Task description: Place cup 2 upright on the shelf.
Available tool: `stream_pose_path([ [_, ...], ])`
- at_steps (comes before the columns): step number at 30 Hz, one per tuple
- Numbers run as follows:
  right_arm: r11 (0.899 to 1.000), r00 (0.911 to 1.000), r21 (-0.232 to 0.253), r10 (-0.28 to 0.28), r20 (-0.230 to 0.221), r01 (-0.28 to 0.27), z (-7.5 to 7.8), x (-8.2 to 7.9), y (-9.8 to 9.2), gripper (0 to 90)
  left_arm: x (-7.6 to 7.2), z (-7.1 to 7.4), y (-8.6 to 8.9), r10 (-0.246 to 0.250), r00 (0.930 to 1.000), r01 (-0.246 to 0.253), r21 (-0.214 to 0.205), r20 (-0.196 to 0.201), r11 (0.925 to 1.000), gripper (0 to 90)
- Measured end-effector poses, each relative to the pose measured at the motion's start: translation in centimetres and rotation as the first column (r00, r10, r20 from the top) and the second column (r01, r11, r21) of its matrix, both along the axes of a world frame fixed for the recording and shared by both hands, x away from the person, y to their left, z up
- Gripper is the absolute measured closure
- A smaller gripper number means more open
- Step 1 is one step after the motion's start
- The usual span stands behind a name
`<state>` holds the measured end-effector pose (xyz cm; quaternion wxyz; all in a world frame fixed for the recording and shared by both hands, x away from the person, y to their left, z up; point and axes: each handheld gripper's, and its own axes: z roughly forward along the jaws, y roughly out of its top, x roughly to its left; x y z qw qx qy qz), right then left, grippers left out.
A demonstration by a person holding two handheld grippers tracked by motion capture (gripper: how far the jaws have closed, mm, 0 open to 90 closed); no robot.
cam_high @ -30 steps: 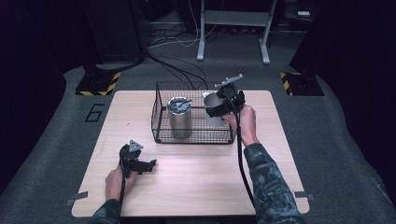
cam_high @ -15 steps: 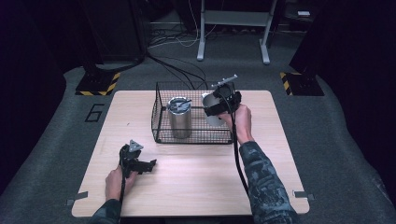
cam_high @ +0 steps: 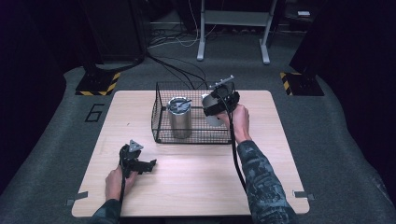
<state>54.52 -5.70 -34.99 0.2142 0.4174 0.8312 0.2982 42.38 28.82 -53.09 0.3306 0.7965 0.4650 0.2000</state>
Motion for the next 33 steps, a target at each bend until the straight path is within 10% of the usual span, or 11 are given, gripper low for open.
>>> stream_pose_path([
  [33, 0.998, 0.9956, -0.02, -0.053, -0.077, 0.051, -3.8, 1.5, 0.9, 6.0, 0.0, 0.0, 0.0, 0.001, 1.0, -0.001, 0.0, 0.0, 1.0, 0.2],
])
